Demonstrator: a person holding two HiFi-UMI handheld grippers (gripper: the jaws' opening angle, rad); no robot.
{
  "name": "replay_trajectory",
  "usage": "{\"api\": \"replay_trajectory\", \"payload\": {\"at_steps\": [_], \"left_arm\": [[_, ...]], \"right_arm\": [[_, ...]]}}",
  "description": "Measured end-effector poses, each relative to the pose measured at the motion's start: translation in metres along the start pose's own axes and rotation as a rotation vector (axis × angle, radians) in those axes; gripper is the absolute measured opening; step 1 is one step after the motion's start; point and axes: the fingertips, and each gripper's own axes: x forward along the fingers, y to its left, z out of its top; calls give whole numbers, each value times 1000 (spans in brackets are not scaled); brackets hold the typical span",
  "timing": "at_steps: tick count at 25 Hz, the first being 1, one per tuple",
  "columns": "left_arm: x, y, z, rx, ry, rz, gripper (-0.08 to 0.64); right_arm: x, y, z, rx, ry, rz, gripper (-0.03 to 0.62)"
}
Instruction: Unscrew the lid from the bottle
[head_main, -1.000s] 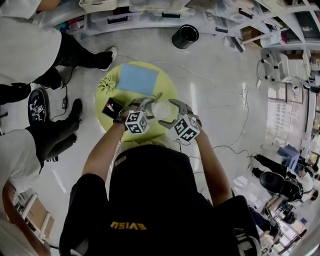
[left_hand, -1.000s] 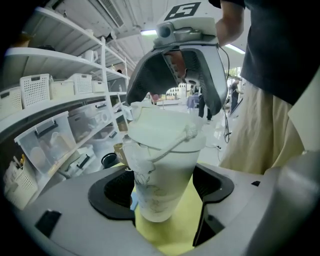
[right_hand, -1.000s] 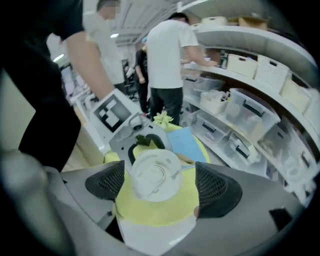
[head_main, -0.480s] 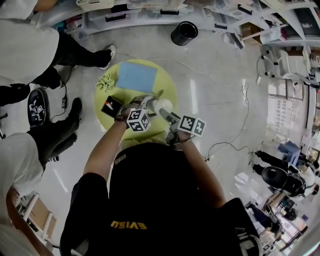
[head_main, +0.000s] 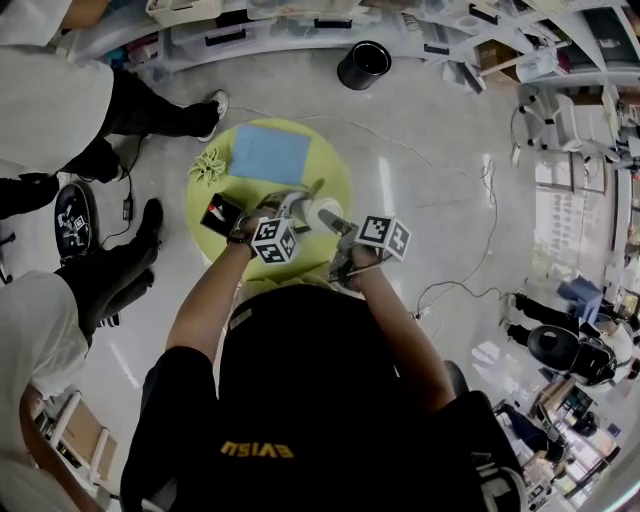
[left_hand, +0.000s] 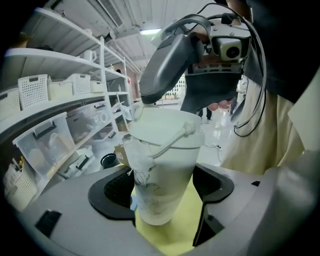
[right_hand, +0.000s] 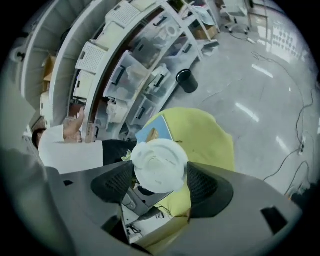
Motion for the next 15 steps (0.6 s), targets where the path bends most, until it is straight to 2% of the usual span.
{"api": "replay_trajectory", "payload": {"at_steps": [4,9,15], "left_arm": [[-1,2,1,-7,0,-3,380],[-2,1,0,-9,-1,-3,380],[-3,2,-1,-18,-2,-4,380]], "right_arm": [[-1,5,2,-154,17,-35,308],[0,5,0,-245,47,-52,302],[0,11,0,-476,100,-101,301]]}}
